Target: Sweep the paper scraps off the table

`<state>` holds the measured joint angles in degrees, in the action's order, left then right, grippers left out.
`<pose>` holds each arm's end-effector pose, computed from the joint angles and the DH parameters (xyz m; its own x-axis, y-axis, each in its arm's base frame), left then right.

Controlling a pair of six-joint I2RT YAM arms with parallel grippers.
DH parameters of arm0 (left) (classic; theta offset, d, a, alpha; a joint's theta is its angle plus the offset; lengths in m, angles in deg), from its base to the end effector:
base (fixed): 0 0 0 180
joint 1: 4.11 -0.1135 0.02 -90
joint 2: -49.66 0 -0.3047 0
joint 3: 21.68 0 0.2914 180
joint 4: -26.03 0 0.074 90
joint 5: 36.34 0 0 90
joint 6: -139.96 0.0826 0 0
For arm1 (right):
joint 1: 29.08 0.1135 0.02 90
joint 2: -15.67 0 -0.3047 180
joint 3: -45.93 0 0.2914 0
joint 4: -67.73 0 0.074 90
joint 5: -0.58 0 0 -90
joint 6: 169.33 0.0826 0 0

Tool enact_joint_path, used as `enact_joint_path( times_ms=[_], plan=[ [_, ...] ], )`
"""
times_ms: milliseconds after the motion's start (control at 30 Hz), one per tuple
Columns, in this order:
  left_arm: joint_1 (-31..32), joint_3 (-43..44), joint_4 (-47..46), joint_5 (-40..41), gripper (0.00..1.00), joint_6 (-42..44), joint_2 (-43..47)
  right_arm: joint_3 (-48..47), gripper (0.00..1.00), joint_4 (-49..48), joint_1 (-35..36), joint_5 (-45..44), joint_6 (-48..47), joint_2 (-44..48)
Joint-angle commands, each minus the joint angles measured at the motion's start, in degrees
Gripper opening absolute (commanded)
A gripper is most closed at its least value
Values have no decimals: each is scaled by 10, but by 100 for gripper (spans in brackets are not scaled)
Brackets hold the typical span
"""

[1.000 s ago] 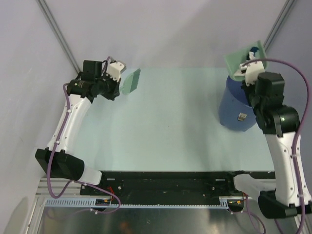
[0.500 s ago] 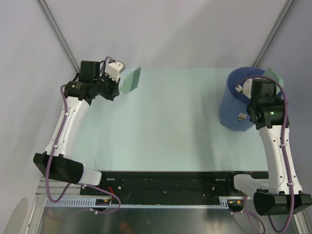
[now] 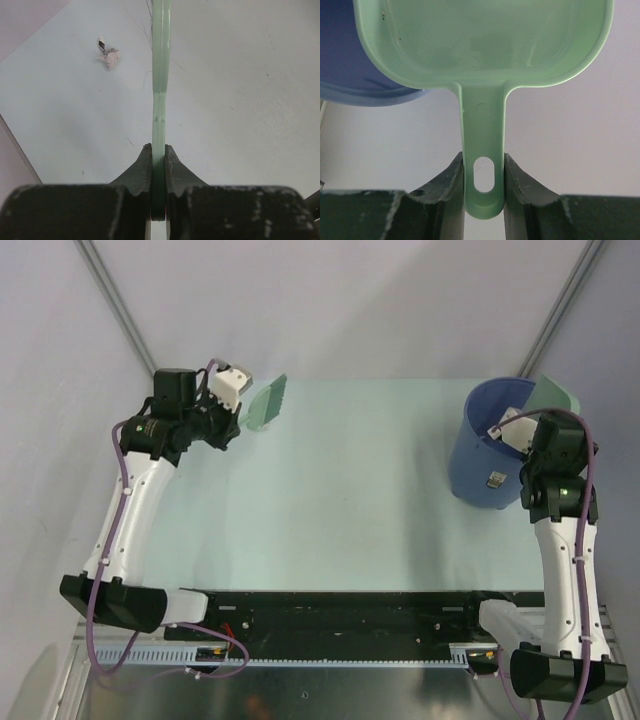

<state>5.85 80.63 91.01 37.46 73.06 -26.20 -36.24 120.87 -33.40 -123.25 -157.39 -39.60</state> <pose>0.3175 -0.0792 0.4433 -0.4148 0.4554 -0.7877 0.5912 0.7930 0.1471 0.2301 -0.0635 0.4327 -0.6396 -0.7667 0.0553 -0.3154 0.1962 -0.9285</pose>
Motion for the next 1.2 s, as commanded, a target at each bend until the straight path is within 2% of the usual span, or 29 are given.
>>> enact_joint_path(
  times_ms=[0, 33, 167, 200, 233, 267, 300, 333, 400, 433, 500, 567, 633, 667, 767, 867, 1067, 1167],
  plan=[
    [-1, 4, -16, -1, 0, 14, 18, -5, 0, -22, -10, 43, -181, -2],
    [-1, 2, -16, -1, 0, 13, 17, -6, 0, -41, -10, 32, -179, -8],
    [-1, -7, -19, 13, 0, -1, -3, -21, 0, -242, 5, -57, -143, -25],
    [-2, -8, -20, 21, 0, -11, -19, -45, 0, -237, 16, -71, -60, -33],
    [0, -7, -28, 42, 0, -19, -29, -133, 0, -203, 41, -77, -7, -47],
    [11, -7, -36, 74, 0, -30, -39, -177, 0, -115, 69, -64, 58, -72],
    [22, -9, -44, 140, 0, -31, -54, -227, 0, -82, 90, -56, 112, -88],
    [32, -11, -65, 161, 0, -28, -60, -300, 0, -50, 145, -42, 213, -101],
    [61, -21, -91, 228, 0, -21, -73, -346, 0, 9, 205, -30, 277, -134],
    [68, -21, -116, 242, 0, -18, -79, -347, 0, 12, 261, -27, 321, -139],
    [76, -17, -140, 273, 0, -18, -109, -336, 0, 9, 316, -17, 357, -157],
    [77, -11, -171, 327, 0, -18, -134, -328, 0, 32, 362, 52, 427, -176],
    [81, -17, -216, 392, 0, 1, -163, -324, 0, 49, 374, 150, 473, -209],
    [88, -25, -239, 411, 0, 14, -170, -314, 0, 55, 382, 175, 515, -220],
    [92, -52, -331, 473, 0, 70, -200, -294, 0, 60, 394, 236, 555, -265],
    [88, -26, -361, 487, 0, 104, -263, -260, 0, 65, 402, 263, 576, -297],
    [71, 54, -351, 442, 0, 126, -396, -171, 0, 62, 400, 321, 589, -301],
    [68, 46, -334, 426, 0, 134, -423, -135, 0, 55, 398, 333, 597, -297]
  ],
)
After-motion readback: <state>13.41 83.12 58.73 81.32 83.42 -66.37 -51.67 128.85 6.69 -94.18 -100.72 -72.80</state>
